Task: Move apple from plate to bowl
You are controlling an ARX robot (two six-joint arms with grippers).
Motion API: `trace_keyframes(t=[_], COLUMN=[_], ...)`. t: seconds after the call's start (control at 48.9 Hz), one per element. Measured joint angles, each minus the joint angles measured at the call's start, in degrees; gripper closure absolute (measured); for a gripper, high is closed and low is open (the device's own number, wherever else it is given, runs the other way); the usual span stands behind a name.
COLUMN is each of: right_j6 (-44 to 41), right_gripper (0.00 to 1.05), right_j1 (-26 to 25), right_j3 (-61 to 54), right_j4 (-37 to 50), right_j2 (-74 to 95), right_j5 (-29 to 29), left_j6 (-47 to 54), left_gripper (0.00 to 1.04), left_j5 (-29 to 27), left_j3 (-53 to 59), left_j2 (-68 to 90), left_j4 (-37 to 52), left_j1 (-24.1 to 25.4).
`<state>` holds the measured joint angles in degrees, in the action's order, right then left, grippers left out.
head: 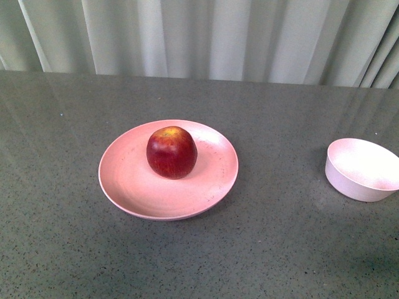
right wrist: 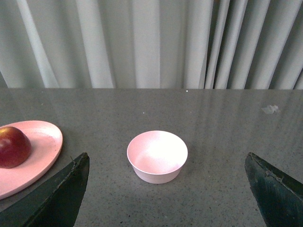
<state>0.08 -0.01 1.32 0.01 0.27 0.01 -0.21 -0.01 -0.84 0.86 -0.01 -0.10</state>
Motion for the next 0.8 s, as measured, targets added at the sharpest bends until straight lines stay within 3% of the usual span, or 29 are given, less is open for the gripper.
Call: trace_keyframes(t=[0.797], right_j6=[0.00], right_gripper=[0.09], right_j1=[0.00], right_j3=[0.00], right_j4=[0.00], right_j2=[0.00], right_j5=[0.00], left_j6=[0.00], left_gripper=[0.09], left_j5=[0.02], left_j3=[0.00], left_j2=[0.00], left_j4=[0.00], left_j1=[0.00])
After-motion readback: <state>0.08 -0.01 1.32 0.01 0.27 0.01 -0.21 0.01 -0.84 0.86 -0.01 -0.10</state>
